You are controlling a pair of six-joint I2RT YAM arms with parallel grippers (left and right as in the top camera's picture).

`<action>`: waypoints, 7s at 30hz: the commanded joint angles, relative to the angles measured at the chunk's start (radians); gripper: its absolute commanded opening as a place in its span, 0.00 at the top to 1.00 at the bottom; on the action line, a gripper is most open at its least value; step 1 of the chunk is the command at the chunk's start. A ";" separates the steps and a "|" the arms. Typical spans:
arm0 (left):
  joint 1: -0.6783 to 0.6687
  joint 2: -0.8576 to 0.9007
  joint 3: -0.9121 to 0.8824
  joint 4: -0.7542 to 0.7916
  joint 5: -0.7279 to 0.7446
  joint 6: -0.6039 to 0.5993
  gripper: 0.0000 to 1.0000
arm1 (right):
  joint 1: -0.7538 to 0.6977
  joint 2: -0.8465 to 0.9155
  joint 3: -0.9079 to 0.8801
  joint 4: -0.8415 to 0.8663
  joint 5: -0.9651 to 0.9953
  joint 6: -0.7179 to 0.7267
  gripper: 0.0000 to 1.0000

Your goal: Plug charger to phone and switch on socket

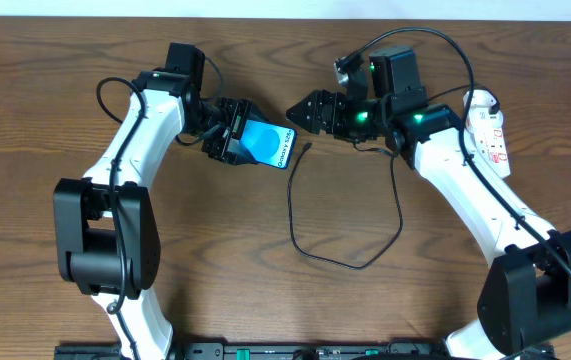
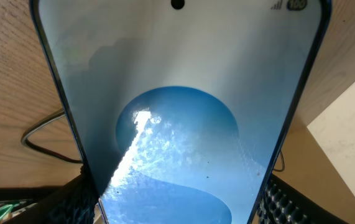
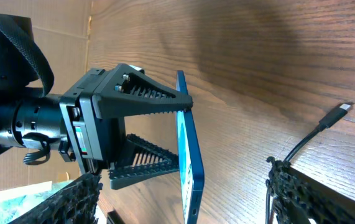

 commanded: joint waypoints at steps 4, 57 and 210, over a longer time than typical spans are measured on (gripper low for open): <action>0.002 -0.024 0.021 0.001 -0.014 -0.002 0.36 | 0.023 0.012 0.005 0.001 -0.013 -0.008 0.15; 0.002 -0.024 0.021 0.005 -0.008 -0.002 0.36 | 0.130 0.019 0.005 -0.026 0.108 0.005 0.20; 0.022 -0.025 0.021 0.772 0.261 0.153 0.45 | -0.032 0.094 0.005 0.530 0.031 0.655 0.99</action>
